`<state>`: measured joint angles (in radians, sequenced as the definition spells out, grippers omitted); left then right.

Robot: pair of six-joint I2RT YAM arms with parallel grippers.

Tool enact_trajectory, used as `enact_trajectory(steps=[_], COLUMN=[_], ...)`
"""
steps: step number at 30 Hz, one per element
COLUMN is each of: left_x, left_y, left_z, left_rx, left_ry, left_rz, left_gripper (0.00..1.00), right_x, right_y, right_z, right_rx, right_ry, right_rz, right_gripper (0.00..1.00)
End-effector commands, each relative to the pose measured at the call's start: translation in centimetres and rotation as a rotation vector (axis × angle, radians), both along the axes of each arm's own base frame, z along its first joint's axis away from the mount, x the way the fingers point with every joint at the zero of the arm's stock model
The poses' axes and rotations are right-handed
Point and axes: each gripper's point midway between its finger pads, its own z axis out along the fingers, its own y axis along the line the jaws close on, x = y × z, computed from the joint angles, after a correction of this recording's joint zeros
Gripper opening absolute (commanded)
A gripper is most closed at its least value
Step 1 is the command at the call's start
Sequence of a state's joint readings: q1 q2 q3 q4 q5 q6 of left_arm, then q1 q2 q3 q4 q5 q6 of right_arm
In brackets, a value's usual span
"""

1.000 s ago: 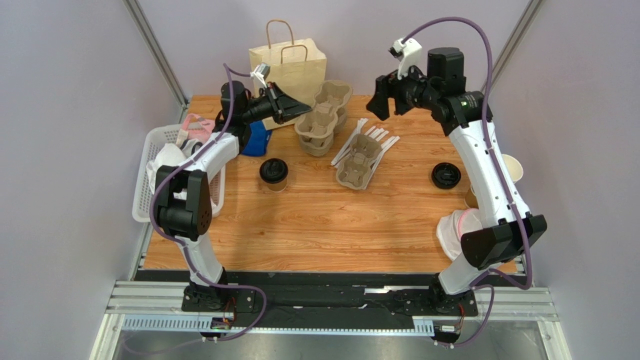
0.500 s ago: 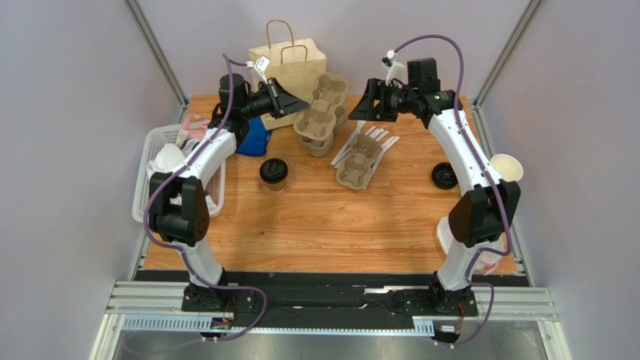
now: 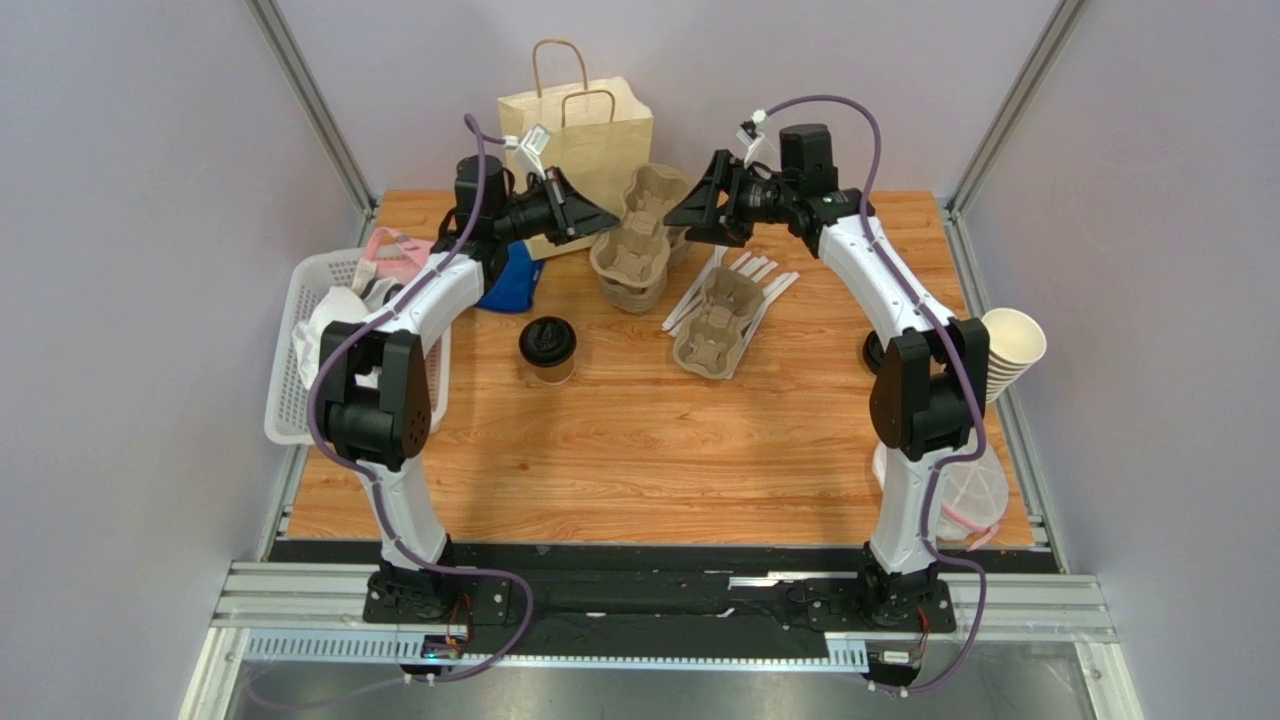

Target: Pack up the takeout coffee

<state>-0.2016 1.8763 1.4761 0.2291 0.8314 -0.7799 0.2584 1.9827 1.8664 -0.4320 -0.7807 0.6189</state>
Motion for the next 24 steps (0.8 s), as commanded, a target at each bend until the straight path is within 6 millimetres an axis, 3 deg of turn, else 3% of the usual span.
enact_trajectory(steps=[1, 7, 8, 9, 13, 15, 16, 17, 18, 20, 22, 23, 24], left_x=[1.0, 1.4, 1.4, 1.5, 1.5, 1.5, 1.5, 1.4, 1.3, 0.8, -0.1, -0.3, -1.2], left_y=[-0.3, -0.3, -0.3, -0.3, -0.3, -0.3, -0.2, 0.0, 0.3, 1.3, 2.5, 3.4, 4.0], left_z=[3.0, 2.4, 2.2, 2.0, 1.7, 1.6, 1.4, 1.4, 1.8, 1.5, 2.3, 2.5, 3.2], left_rx=[-0.024, -0.034, -0.033, -0.029, -0.023, -0.021, -0.009, 0.003, 0.014, 0.04, 0.046, 0.053, 0.062], left_ry=[-0.126, -0.109, -0.103, -0.101, -0.089, -0.081, -0.071, -0.063, -0.063, -0.034, -0.036, -0.045, -0.049], left_rz=[0.0, 0.013, 0.011, 0.012, 0.015, 0.017, 0.022, 0.028, 0.037, 0.054, 0.084, 0.098, 0.107], left_gripper=[0.0, 0.0, 0.0, 0.0, 0.0, 0.0, 0.05, 0.3, 0.41, 0.56, 0.64, 0.79, 0.85], right_x=[0.6, 0.4, 0.3, 0.3, 0.3, 0.4, 0.5, 0.7, 0.8, 1.7, 2.8, 3.2, 3.7], right_y=[1.7, 2.7, 3.0, 3.0, 3.5, 3.7, 3.6, 3.6, 3.5, 3.1, 2.7, 2.7, 2.6], right_z=[1.1, -0.5, -0.5, -0.6, -1.1, -1.1, -1.3, -1.5, -1.4, -1.6, -2.2, -2.2, -2.5], right_rx=[0.06, 0.072, 0.075, 0.081, 0.107, 0.112, 0.111, 0.11, 0.109, 0.106, 0.104, 0.112, 0.114], right_ry=[-0.015, 0.026, 0.031, 0.037, 0.07, 0.068, 0.071, 0.073, 0.07, 0.059, 0.051, 0.048, 0.048], right_rz=[0.02, 0.04, 0.048, 0.048, 0.067, 0.071, 0.069, 0.066, 0.061, 0.035, 0.011, 0.003, -0.002], right_gripper=[0.66, 0.54, 0.42, 0.37, 0.24, 0.04, 0.0, 0.0, 0.0, 0.0, 0.0, 0.0, 0.0])
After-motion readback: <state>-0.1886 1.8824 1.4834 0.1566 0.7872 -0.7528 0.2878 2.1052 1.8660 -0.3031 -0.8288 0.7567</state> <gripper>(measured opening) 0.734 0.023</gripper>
